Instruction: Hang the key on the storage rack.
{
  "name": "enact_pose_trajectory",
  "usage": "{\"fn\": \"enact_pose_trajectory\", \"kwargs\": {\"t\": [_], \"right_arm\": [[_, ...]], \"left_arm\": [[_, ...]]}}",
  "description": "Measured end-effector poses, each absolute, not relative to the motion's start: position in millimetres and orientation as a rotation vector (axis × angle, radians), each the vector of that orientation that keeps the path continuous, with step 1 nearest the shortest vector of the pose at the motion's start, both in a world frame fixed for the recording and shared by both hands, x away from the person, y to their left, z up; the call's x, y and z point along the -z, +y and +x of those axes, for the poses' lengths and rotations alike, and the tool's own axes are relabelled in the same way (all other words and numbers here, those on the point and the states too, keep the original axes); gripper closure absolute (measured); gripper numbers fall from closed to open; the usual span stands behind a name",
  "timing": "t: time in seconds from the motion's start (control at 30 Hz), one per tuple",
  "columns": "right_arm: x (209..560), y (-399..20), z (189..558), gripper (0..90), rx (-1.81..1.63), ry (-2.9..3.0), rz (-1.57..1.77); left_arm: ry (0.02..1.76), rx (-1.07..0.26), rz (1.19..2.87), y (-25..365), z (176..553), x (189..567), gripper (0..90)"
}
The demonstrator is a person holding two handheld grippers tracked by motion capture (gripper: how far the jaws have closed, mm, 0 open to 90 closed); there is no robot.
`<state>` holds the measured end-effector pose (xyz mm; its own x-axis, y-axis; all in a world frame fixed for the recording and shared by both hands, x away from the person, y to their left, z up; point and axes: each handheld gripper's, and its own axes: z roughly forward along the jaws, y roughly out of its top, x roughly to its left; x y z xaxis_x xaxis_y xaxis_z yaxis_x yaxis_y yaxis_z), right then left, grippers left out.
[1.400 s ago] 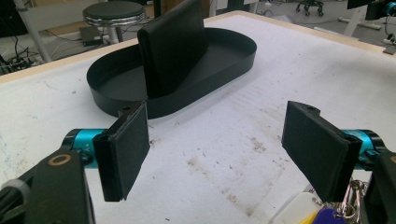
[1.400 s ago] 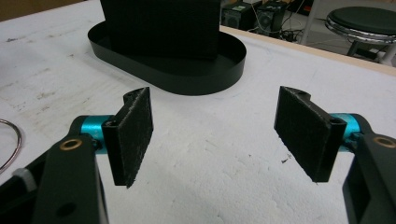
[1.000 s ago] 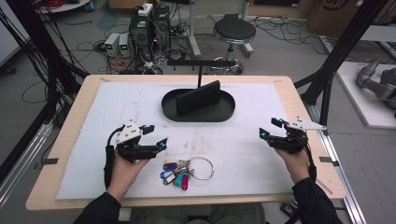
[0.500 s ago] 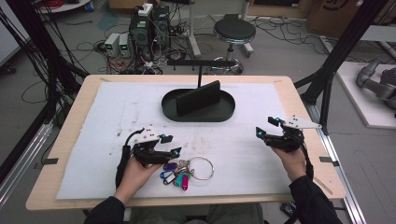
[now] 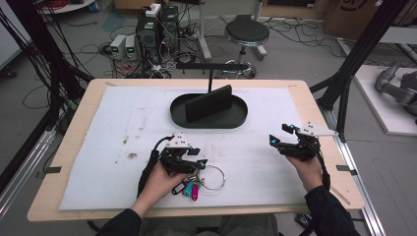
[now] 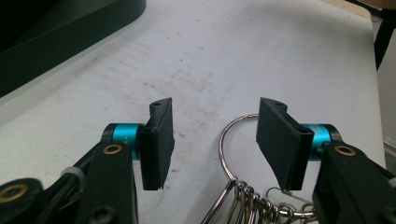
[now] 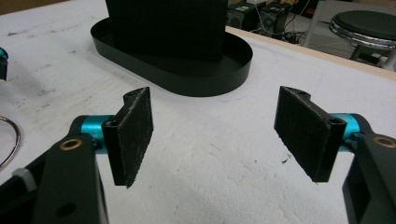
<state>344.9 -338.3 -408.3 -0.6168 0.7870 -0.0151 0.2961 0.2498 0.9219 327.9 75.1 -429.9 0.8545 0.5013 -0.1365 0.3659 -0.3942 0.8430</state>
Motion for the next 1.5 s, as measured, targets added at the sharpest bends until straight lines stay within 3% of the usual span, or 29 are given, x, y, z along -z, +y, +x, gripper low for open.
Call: {"fn": "enact_pose_trajectory", "kwargs": {"t": [0.4,1.03,1.5], "right_arm": [[408.2,-339.2,344.3,28.4,-1.345,2.047,0.977],[408.1,-339.8,344.4,28.5,-1.349,2.047,0.978],[408.2,-340.1,344.6,28.4,-1.346,2.049,0.978]], "left_arm": [[0.634,-0.135,2.151,52.9,332.3,434.8,60.2],[0.664,-0.158,2.265,45.7,332.7,440.5,66.1],[0.623,-0.234,2.303,39.9,324.8,441.1,76.8]]}}
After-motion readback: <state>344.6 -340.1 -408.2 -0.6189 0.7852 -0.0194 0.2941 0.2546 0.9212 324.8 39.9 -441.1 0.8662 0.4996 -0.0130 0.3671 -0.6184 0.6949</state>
